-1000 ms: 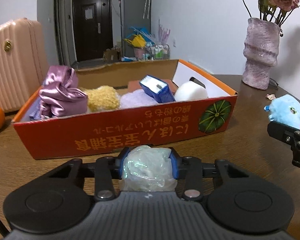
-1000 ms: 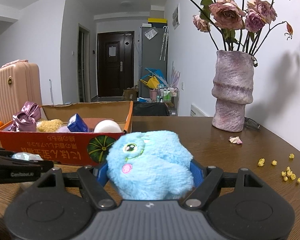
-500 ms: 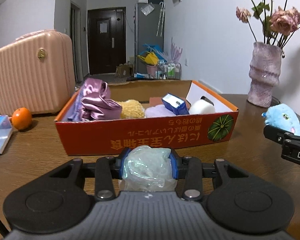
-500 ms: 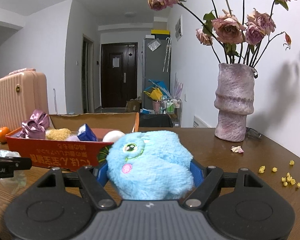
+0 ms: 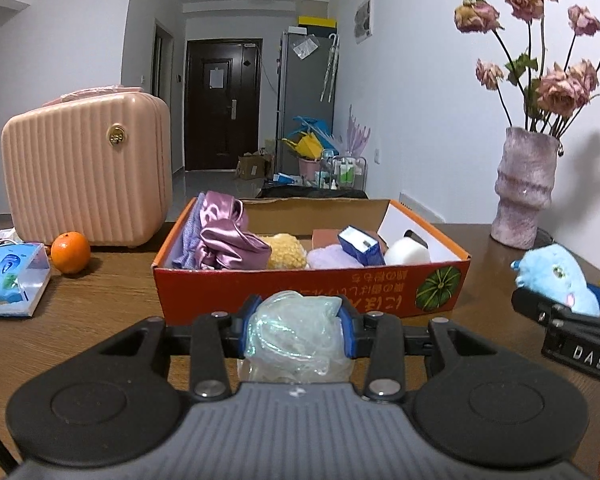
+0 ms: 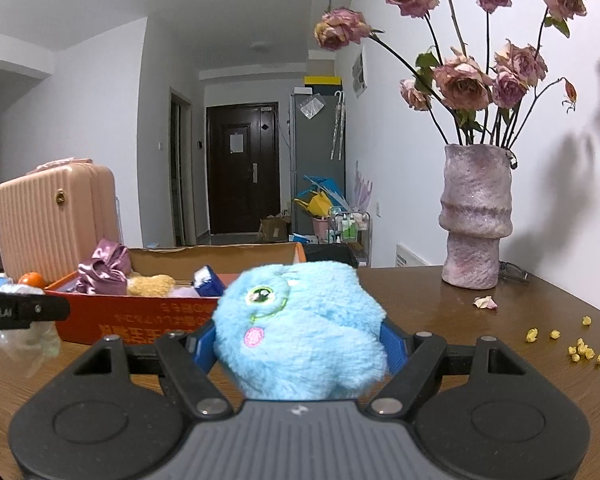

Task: Organize soft objects
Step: 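Lift and carry the plush toy and plastic bag over the cardboard box with both grippers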

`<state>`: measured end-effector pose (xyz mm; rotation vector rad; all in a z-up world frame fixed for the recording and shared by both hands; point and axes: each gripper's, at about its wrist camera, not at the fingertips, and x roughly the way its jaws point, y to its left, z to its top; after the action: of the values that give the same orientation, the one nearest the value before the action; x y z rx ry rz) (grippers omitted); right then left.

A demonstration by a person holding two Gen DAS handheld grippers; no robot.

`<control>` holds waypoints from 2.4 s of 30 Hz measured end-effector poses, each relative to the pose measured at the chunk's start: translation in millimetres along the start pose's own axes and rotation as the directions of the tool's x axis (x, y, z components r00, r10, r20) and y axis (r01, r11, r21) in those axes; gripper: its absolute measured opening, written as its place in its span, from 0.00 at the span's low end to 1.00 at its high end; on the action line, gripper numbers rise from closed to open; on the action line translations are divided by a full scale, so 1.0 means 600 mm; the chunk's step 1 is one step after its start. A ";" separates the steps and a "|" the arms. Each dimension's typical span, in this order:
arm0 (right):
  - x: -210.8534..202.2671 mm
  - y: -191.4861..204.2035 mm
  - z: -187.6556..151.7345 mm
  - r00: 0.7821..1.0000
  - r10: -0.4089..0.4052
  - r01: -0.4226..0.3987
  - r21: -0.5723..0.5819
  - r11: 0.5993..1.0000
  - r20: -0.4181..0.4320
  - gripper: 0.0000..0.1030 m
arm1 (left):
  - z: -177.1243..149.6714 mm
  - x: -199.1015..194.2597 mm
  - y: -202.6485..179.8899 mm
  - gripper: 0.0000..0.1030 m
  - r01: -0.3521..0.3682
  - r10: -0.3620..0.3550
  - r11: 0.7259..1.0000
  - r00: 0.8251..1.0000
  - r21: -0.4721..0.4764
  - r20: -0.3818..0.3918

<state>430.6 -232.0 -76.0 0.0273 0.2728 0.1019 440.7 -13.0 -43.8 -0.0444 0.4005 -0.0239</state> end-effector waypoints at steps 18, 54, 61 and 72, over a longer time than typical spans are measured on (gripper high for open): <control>0.034 0.049 0.036 0.997 0.001 -0.004 0.043 0.999 0.074 0.74 | 0.059 0.004 0.021 0.39 -0.026 0.031 0.998 0.995 -0.050 0.094; 0.231 0.085 0.092 0.991 -0.036 0.033 0.030 0.999 0.131 0.75 | 0.157 0.202 0.036 0.39 -0.053 0.070 0.990 0.990 -0.131 0.122; 0.270 0.091 0.099 0.992 -0.034 0.031 0.028 0.999 0.121 0.74 | 0.165 0.243 0.038 0.39 -0.059 0.073 0.989 0.992 -0.136 0.098; 0.318 0.091 0.099 0.998 -0.036 0.034 0.034 0.999 0.054 0.74 | 0.159 0.305 0.033 0.39 -0.103 0.108 0.991 0.993 -0.091 0.054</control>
<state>623.9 -158.5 -67.9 0.0581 0.2205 0.0616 646.7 4.7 -28.5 -0.1104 0.3440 0.0990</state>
